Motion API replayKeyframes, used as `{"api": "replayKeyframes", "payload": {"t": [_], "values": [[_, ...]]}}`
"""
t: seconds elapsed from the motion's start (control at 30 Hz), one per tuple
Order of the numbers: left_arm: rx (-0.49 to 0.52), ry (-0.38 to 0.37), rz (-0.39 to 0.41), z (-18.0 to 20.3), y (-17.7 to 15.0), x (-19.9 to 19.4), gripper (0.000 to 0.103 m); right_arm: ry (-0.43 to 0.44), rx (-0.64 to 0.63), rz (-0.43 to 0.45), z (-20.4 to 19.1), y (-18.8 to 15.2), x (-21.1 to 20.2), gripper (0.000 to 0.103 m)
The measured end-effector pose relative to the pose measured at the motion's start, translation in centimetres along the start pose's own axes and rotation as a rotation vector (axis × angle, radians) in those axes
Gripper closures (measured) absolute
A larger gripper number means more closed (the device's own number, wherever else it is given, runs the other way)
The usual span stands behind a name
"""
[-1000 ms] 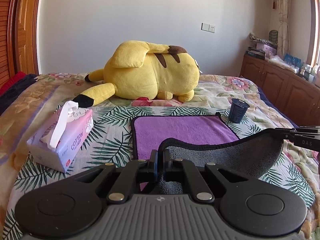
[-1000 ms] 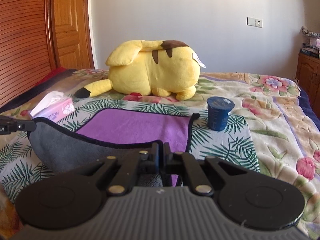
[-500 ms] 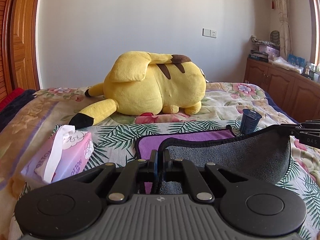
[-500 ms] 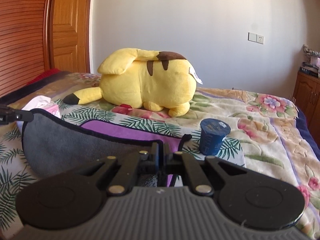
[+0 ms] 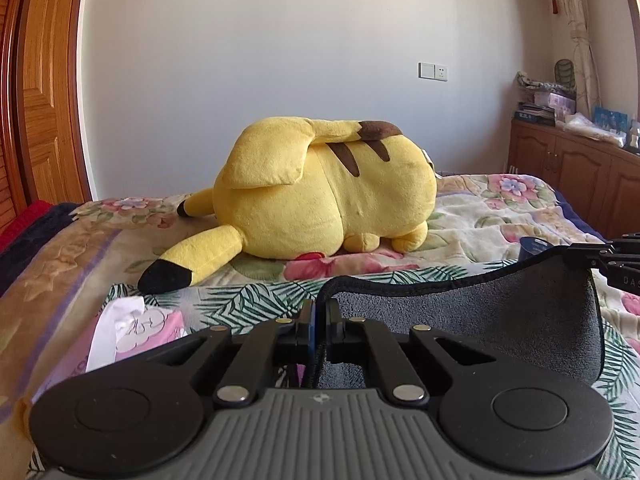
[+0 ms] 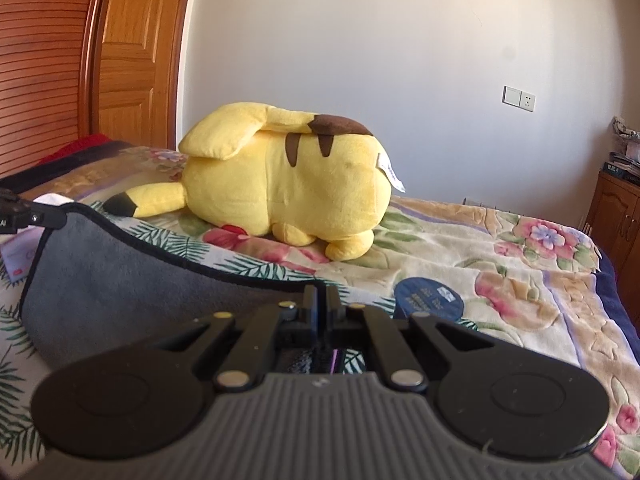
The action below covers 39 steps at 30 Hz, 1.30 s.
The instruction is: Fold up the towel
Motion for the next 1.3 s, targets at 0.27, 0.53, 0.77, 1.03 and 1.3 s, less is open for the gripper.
{"api": "replayKeyframes", "payload": {"t": [0.27,0.53,0.77,1.03,1.3], "values": [[0.041,0.038,0.027,0.1,0.7,1.6,0.103,-0.006,-0.002,0.021,0.5,0.6,1.9,0.099],[0.035,0.062,-0.002,-0.6,0.3,5.0,0.103,-0.027,-0.029,0.008,0.8,0.0,4.9,0.099],[0.015,0.079,-0.046,-1.2,-1.0,8.3,0.103,-0.026,-0.013,-0.018,1.3,-1.6,7.1,0.099],[0.085,0.092,-0.119,-0.1,-2.0,10.3,0.103,-0.022,0.073,-0.098,1.9,-3.8,8.8,0.098],[0.064,0.088,-0.126,0.2,-1.4,9.0,0.088,0.002,0.054,-0.092,1.5,-2.4,7.1,0.089]]}}
Point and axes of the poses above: each gripper's, at about its wrist camera, not at the fingertips, and x roughly the way its jaws point, z to its right, y to its top, the point moved 6 cm from there along x, roughly the way its jaws point, and after that the axes turned 1 degree about y, right-handed, at the moved point
